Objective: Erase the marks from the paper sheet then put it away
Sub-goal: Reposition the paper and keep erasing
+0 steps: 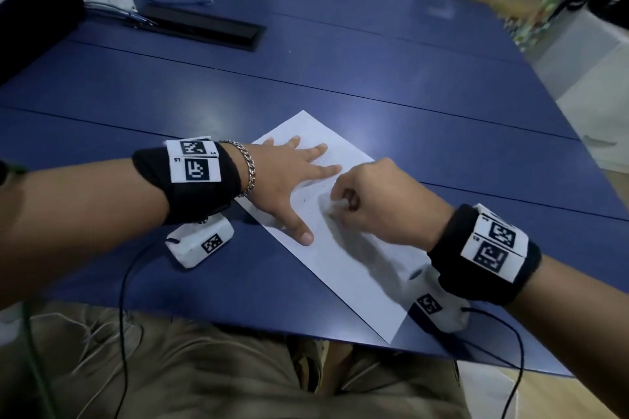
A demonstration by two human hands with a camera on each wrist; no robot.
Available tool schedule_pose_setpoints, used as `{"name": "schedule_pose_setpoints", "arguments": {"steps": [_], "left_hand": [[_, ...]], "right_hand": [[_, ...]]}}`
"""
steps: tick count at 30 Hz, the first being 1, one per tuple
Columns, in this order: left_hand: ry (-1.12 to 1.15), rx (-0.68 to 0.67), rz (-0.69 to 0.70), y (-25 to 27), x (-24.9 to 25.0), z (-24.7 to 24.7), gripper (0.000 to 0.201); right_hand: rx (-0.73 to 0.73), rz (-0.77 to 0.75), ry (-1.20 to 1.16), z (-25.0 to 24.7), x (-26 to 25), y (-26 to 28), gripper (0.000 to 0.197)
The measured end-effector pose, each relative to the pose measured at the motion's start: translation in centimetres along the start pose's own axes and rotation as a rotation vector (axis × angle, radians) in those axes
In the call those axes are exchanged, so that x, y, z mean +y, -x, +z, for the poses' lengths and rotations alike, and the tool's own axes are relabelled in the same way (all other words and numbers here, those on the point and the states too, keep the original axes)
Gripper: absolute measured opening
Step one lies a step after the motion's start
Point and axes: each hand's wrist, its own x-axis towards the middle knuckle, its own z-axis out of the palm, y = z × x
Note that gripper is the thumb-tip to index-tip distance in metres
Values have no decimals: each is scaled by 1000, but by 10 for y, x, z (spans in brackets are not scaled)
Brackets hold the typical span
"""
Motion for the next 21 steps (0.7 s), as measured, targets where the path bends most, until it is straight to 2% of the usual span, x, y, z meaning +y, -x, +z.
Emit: {"name": "schedule_pose_setpoints", "arguments": {"steps": [3, 7, 9, 14, 18, 21], "left_hand": [[-7, 4, -1, 1, 1, 0, 137], [1, 7, 5, 0, 0, 1, 136], [3, 6, 6, 0, 0, 1, 135], [10, 15, 7, -1, -1, 2, 136], [-2, 12, 9, 0, 0, 1, 134], [11, 16, 13, 1, -1, 1, 132]], "right_hand": [[-87, -55, 4, -6, -7, 4, 9], [9, -7, 59, -16, 8, -14, 16], [13, -15, 73, -15, 6, -14, 15], [-165, -94, 64, -15, -13, 1, 10], [-47, -45, 76, -20, 8, -17, 11], [-21, -75, 84, -12, -1, -12, 9]]}}
